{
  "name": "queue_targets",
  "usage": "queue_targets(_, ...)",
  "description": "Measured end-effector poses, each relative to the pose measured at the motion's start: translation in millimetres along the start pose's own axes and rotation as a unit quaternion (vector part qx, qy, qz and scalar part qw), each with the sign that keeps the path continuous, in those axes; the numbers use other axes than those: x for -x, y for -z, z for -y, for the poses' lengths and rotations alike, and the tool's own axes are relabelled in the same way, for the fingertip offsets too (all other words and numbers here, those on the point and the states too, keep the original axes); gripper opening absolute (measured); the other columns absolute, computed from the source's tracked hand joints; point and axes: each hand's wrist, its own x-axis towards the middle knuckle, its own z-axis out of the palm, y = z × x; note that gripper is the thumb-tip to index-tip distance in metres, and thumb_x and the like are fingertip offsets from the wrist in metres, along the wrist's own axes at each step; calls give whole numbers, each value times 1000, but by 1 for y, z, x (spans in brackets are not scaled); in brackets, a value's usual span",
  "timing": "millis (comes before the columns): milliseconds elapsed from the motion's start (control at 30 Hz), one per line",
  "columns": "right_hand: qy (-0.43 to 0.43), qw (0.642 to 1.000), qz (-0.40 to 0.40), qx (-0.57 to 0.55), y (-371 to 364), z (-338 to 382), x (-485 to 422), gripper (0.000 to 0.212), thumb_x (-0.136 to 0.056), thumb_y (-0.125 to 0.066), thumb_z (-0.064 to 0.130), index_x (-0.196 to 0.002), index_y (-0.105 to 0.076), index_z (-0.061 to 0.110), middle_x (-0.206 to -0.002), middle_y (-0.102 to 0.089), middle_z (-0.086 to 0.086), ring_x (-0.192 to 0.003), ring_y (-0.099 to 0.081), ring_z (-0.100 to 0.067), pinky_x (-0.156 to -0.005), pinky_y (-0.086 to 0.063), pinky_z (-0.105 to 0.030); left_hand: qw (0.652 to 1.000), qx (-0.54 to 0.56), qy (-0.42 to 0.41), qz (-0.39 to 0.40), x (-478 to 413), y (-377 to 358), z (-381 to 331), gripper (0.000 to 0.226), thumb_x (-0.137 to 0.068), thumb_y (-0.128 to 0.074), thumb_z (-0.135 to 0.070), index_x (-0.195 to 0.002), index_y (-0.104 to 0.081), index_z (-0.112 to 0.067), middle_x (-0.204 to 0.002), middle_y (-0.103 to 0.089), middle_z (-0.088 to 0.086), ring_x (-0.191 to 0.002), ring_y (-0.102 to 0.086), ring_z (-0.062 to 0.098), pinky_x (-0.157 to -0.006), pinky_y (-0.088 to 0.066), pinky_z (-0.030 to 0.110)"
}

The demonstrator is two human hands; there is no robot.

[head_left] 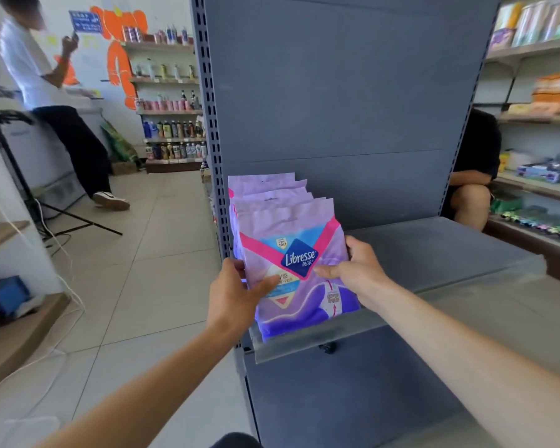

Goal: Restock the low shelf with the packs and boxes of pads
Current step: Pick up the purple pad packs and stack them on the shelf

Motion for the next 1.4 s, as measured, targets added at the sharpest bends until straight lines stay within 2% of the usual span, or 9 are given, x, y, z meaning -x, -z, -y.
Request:
queue_targets(300,8,999,-31,8,-16,-5,-21,42,-75,-80,19,-108,-53,20,-105,-66,5,-92,-67,-17,-70,-58,-31,1000,4,-8,-16,-24,0,11,45,-74,-80,-28,-102,-49,-13,-97,-63,-2,-88,-67,22,-70,-59,38)
queue_targets(533,8,999,-30,26,-23,-12,-27,49,-74,-80,23,-114,-53,20,-112,-67,3,-98,-67,-17,-80,-59,-39,1000,20,-3,-2,-32,6,15,46,-75,-78,-26,-107,-48,-13,-102,-61,-3,-87,-64,12,-57,-54,23)
queue_targets(667,18,999,-12,42,-19,-13,-22,51,-75,-80,22,-117,-52,18,-114,-66,2,-101,-66,-16,-80,-58,-36,1000,2,-3,0,-28,3,24,45,-77,-76,-35,-106,-47,-16,-107,-63,-1,-94,-65,17,-75,-59,41)
queue_targets(767,25,998,0,50,-19,-14,-16,50,-76,-79,20,-117,-51,19,-115,-65,2,-102,-65,-16,-79,-58,-35,1000,-10,13,20,-23,4,29,45,-77,-74,-43,-104,-47,-18,-109,-63,1,-95,-66,18,-78,-58,46)
queue_targets(833,15,999,9,50,-17,-12,-14,49,-76,-79,20,-117,-51,19,-114,-66,2,-100,-65,-15,-76,-58,-33,999,-18,16,30,-20,5,25,46,-75,-75,-43,-102,-46,-19,-110,-62,2,-94,-66,17,-77,-59,43)
queue_targets(1000,-21,998,37,37,-14,-7,-10,42,-79,-76,22,-114,-53,15,-109,-68,1,-92,-67,-14,-66,-56,-27,994,-71,10,88,-12,8,14,74,-54,-92,-31,-107,-42,-19,-114,-55,1,-96,-62,12,-58,-48,12)
queue_targets(1100,-22,998,38,33,-15,-11,-8,42,-80,-75,24,-115,-53,15,-109,-68,1,-94,-68,-15,-69,-57,-29,993,-89,-3,74,-9,4,18,77,-53,-92,-21,-111,-41,-16,-118,-52,3,-102,-58,14,-63,-48,13)
queue_targets(1267,-14,998,25,64,-18,-16,-15,43,-81,-74,27,-116,-50,18,-114,-66,1,-100,-66,-17,-83,-58,-38,992,-117,-28,41,-14,-2,23,77,-53,-93,-24,-107,-40,-18,-115,-52,1,-101,-57,15,-74,-51,24)
queue_targets(1400,-2,994,12,105,-22,-14,-17,44,-84,-71,26,-119,-46,16,-119,-63,0,-106,-64,-19,-78,-55,-29,991,-129,-27,34,-20,-4,25,77,-50,-94,-25,-104,-39,-19,-113,-55,2,-101,-59,17,-73,-55,28)
